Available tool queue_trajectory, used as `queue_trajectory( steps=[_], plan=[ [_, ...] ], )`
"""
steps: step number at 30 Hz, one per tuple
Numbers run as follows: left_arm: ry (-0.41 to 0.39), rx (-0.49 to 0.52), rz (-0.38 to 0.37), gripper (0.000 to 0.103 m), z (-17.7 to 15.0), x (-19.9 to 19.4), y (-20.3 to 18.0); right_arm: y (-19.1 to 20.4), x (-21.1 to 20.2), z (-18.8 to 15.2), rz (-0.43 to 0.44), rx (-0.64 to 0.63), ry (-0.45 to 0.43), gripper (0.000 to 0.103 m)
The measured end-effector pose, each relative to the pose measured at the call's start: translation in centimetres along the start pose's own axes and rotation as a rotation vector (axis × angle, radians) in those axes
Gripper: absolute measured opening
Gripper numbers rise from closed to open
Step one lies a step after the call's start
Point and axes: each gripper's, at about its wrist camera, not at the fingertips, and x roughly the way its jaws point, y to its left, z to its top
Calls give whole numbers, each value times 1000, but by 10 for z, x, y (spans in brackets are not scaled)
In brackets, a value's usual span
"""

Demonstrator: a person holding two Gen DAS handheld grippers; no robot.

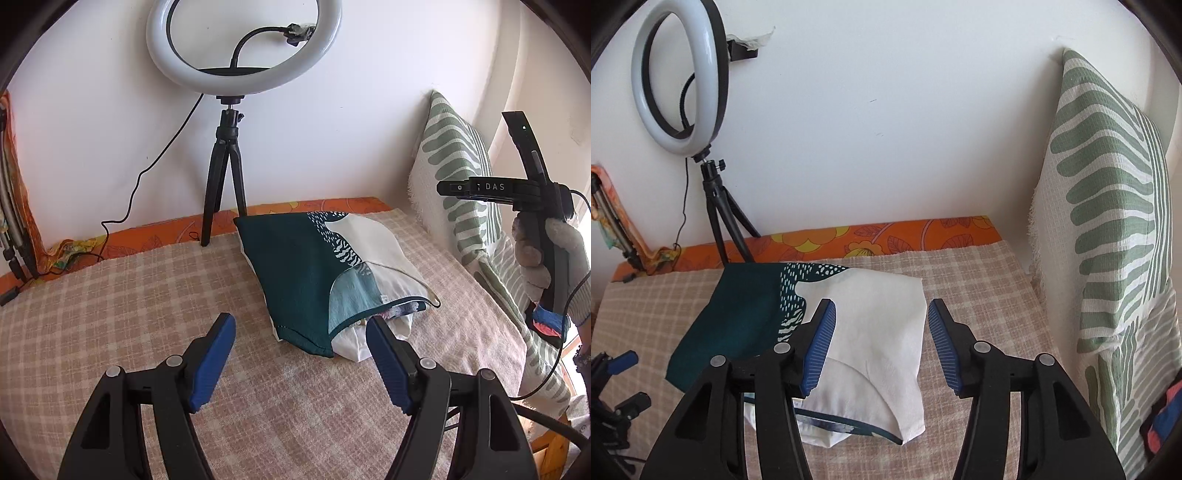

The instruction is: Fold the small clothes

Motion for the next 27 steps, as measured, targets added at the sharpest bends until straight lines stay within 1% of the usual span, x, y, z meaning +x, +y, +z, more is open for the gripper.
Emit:
queue_trajectory(
  steps=[2, 5, 8, 12, 16, 17, 18, 19, 20, 23, 27],
  plan=[
    [-14, 4, -4, 76, -3, -16, -3, 8, -18, -7, -11, -1, -13, 53],
    [-34, 10, -10, 79, -10, -40, -7, 22, -43, -17, -22, 2, -32, 53],
    [-47, 26, -14, 82, -18, -63, -10, 39, -67, -27, -36, 3, -53, 57],
    [-68, 56, -15, 89, -32, -94, -13, 68, -94, -47, -35, 9, -68, 60],
    [-90, 85, -7, 99, -48, -120, -12, 100, -112, -72, -23, 10, -75, 61],
    [-95, 90, -5, 99, -52, -126, -11, 106, -116, -79, -20, 17, -78, 61],
    [-101, 91, -3, 100, -57, -132, -9, 112, -118, -85, -13, 28, -81, 64],
    [-104, 88, -4, 102, -61, -137, -7, 117, -119, -91, -9, 39, -83, 70],
    [-105, 85, -7, 103, -66, -142, -4, 122, -122, -98, -7, 50, -89, 72],
    [-104, 95, 3, 103, -80, -153, 0, 139, -128, -117, -20, 63, -109, 73],
    [-103, 141, 29, 103, -97, -166, 3, 158, -131, -138, -16, 69, -117, 73]
  ],
)
